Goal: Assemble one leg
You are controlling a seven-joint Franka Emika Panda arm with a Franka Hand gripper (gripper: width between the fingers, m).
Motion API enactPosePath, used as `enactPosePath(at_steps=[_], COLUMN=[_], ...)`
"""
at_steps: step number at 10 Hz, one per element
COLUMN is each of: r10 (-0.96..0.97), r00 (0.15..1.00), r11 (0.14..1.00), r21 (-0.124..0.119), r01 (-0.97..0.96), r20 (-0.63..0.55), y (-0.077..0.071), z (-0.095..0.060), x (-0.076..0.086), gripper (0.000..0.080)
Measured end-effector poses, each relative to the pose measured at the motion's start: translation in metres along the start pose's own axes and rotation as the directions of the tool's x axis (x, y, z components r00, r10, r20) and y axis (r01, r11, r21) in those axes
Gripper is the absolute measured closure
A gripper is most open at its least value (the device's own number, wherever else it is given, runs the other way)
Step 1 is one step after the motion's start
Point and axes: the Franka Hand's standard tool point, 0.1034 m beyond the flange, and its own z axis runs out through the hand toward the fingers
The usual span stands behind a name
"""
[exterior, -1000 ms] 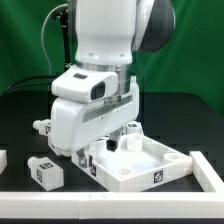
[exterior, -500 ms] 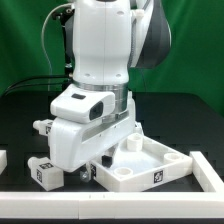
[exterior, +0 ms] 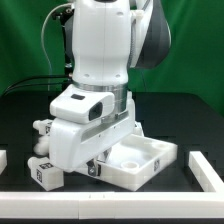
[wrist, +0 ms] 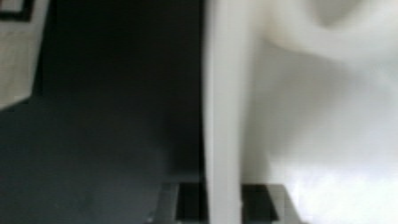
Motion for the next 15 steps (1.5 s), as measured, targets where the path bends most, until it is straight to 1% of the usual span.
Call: enactPosePath(at_steps=[1, 2, 3, 4, 5, 6, 8, 9, 10, 11, 12, 13, 14, 15], r10=[0.151, 0.297, 0.349, 0.368, 0.367, 0.366, 0.366, 0.438, 0.569, 0.685, 0.762, 0.787, 0.790, 0.807], r00=[0.989, 0.954, 0.936, 0.929, 0.930, 0.930, 0.930, 0.899, 0.822, 0.728, 0.643, 0.607, 0.604, 0.582], r11=[0.988, 0.951, 0.931, 0.925, 0.927, 0.927, 0.927, 0.896, 0.821, 0.725, 0.636, 0.597, 0.597, 0.580], r21=[0.035, 0.081, 0.099, 0.089, 0.073, 0.078, 0.079, 0.067, 0.053, 0.074, 0.103, 0.112, 0.094, 0.052], r01=[-0.151, -0.299, -0.353, -0.370, -0.367, -0.367, -0.367, -0.438, -0.568, -0.685, -0.765, -0.794, -0.797, -0.813], r20=[0.007, 0.033, 0.058, 0.041, 0.017, 0.024, 0.025, 0.016, 0.000, 0.027, 0.074, 0.108, 0.104, 0.106], y=[-0.001, 0.000, 0.008, 0.015, 0.016, 0.014, 0.014, 0.015, 0.017, 0.012, 0.009, 0.007, 0.006, 0.005], z=[0.000, -0.001, -0.004, -0.006, -0.005, -0.003, -0.002, -0.002, -0.003, -0.001, -0.001, 0.000, 0.000, 0.000], x=[-0.001, 0.001, 0.007, 0.012, 0.013, 0.012, 0.011, 0.014, 0.019, 0.022, 0.025, 0.027, 0.029, 0.030], gripper=[0.0752, 0.0752, 0.0752, 0.0752, 0.0752, 0.0752, 0.0752, 0.0752, 0.0752, 0.0752, 0.0752, 0.0752, 0.0752, 0.0752])
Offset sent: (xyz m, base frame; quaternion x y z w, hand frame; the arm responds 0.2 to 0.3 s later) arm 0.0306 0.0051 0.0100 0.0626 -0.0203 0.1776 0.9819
